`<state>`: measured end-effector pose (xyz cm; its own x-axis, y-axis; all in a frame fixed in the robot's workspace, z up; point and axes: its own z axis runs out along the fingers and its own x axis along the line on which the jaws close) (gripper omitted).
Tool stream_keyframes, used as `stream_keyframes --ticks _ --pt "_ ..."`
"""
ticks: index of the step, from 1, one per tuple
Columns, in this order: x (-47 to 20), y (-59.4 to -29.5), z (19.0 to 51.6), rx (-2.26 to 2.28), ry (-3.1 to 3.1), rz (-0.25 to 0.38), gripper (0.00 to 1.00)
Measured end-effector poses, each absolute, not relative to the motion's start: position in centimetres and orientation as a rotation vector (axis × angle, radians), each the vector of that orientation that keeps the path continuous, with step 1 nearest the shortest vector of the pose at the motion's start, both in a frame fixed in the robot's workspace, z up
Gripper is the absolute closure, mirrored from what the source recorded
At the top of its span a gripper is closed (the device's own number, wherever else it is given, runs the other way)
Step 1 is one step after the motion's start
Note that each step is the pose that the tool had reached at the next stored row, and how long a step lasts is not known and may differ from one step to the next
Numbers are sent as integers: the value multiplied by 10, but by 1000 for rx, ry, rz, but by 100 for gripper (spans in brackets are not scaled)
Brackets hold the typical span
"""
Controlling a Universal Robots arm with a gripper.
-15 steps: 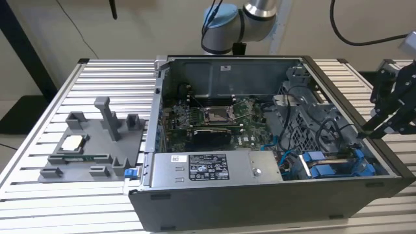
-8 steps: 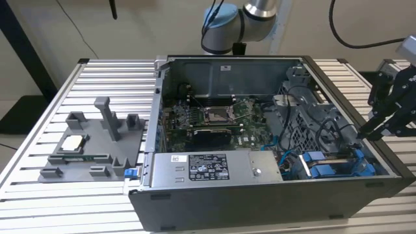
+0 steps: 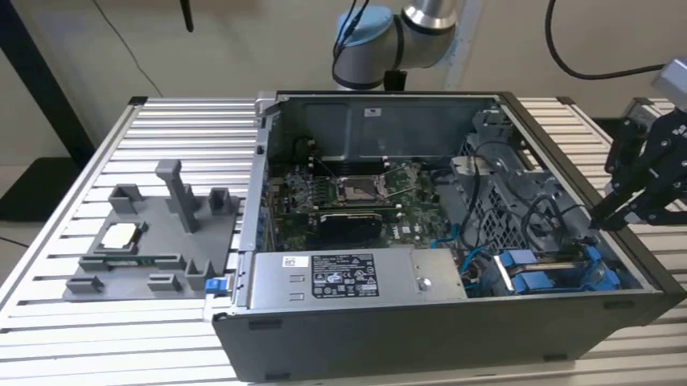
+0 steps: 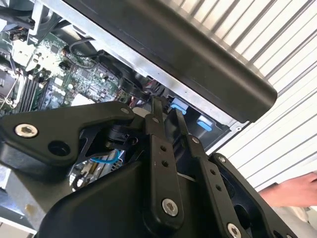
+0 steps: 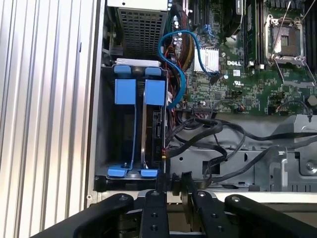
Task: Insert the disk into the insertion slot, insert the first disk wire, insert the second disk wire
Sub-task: 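Insert the second disk wire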
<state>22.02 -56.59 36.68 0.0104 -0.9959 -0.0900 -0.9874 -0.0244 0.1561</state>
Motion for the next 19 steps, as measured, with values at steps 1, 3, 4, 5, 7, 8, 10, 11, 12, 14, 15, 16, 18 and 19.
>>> stream_keyframes --ticks 1,3,4,5,7,8,10,11,12,14,15,16,18,19 --pt "220 -566 367 2195 -2162 -272 73" --pt "220 -566 367 2191 -2166 -275 73" --pt "220 -566 367 2190 -2168 -276 73" --pt "220 -566 367 2188 -2170 -277 73" --pt "220 -566 366 2184 -2176 -281 73" --pt "220 -566 366 2183 -2181 -285 73" --pt "220 -566 366 2179 -2191 -293 73" --pt "220 -566 366 2176 -2196 -296 73" --pt "220 -566 366 2174 -2201 -301 73" --pt "220 -566 365 2168 -2210 -304 73" --pt "220 -566 365 2163 -2214 -305 73" --pt "220 -566 364 2159 -2218 -306 73" --pt "220 -566 363 2148 -2228 -311 73" --pt "220 -566 363 2144 -2234 -316 73"
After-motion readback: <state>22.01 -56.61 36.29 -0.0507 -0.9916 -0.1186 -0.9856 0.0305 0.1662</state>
